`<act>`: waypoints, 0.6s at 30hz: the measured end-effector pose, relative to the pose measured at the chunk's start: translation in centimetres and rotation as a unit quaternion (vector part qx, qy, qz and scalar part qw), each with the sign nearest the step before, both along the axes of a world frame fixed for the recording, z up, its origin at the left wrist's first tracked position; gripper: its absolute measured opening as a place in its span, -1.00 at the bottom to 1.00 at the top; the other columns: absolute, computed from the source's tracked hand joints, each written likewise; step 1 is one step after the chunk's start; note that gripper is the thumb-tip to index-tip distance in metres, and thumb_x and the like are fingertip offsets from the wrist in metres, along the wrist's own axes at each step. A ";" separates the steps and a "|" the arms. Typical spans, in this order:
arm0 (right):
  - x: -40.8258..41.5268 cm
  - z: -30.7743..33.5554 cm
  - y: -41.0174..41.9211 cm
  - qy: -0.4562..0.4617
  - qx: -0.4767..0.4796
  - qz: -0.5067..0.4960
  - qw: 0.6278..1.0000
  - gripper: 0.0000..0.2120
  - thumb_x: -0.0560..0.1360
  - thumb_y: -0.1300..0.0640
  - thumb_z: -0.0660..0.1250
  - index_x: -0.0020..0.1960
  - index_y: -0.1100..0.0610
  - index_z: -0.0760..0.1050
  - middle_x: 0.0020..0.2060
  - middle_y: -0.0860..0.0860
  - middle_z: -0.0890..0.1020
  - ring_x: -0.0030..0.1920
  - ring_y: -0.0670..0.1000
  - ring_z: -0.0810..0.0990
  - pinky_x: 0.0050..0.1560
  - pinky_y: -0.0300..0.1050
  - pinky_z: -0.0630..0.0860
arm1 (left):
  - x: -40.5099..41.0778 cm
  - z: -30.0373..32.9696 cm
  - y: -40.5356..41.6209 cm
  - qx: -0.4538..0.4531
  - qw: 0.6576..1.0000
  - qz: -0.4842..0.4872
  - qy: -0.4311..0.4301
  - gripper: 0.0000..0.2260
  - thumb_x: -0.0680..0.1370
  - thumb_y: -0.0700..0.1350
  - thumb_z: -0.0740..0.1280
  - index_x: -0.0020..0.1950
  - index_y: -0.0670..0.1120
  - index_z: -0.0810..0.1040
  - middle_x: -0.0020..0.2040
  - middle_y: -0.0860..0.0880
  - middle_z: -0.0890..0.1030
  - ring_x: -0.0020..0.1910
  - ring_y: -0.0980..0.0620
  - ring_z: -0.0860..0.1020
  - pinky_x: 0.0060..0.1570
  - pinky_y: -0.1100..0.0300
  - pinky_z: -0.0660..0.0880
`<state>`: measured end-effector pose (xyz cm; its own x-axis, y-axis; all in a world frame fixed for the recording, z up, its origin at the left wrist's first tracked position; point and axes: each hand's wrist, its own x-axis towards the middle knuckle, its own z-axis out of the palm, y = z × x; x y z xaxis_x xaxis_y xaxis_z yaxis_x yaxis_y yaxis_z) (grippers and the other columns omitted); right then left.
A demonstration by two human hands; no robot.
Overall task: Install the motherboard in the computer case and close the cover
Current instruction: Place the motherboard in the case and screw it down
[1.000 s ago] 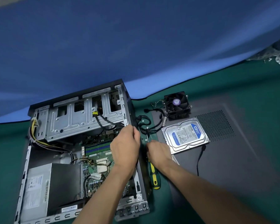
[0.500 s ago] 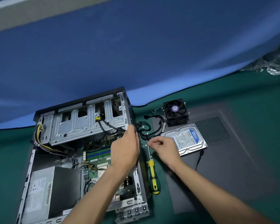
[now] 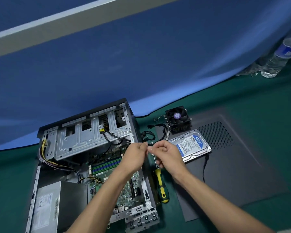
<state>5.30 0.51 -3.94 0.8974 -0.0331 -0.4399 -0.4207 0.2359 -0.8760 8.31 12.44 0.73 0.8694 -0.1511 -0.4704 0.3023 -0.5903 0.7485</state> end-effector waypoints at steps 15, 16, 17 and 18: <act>-1.6 -6.4 2.0 0.152 -0.479 0.294 0.813 -0.72 0.55 0.12 0.31 0.19 0.26 0.46 0.12 0.14 0.58 0.08 0.13 0.60 -0.05 -0.09 0.52 | -2.7 0.4 3.3 -0.175 0.964 0.192 0.051 -0.81 0.57 -0.17 0.29 -0.19 -0.22 0.58 -0.44 -0.08 0.55 -0.56 0.07 0.44 -0.61 0.29 0.31; -1.7 -6.5 1.9 0.148 -0.473 0.297 0.816 -0.79 0.55 0.13 0.31 0.11 0.24 0.51 0.08 0.13 0.60 0.05 0.12 0.61 -0.08 -0.11 0.51 | -2.7 0.4 3.6 -0.175 0.962 0.204 0.056 -0.81 0.57 -0.17 0.29 -0.18 -0.23 0.59 -0.43 -0.08 0.55 -0.54 0.07 0.45 -0.60 0.28 0.33; -1.8 -6.5 1.8 0.142 -0.467 0.296 0.821 -0.86 0.54 0.13 0.32 -0.01 0.21 0.53 0.00 0.11 0.63 0.00 0.11 0.61 -0.14 -0.14 0.49 | -2.7 0.3 3.9 -0.175 0.959 0.217 0.060 -0.82 0.57 -0.17 0.30 -0.17 -0.24 0.59 -0.42 -0.09 0.56 -0.53 0.06 0.46 -0.60 0.28 0.34; -2.0 -6.5 1.5 0.134 -0.461 0.289 0.828 -0.86 0.53 0.10 0.33 -0.13 0.17 0.51 -0.10 0.08 0.62 -0.07 0.09 0.61 -0.20 -0.17 0.46 | -2.7 0.2 4.1 -0.176 0.955 0.231 0.063 -0.82 0.56 -0.17 0.30 -0.15 -0.25 0.59 -0.41 -0.09 0.56 -0.52 0.05 0.47 -0.59 0.27 0.35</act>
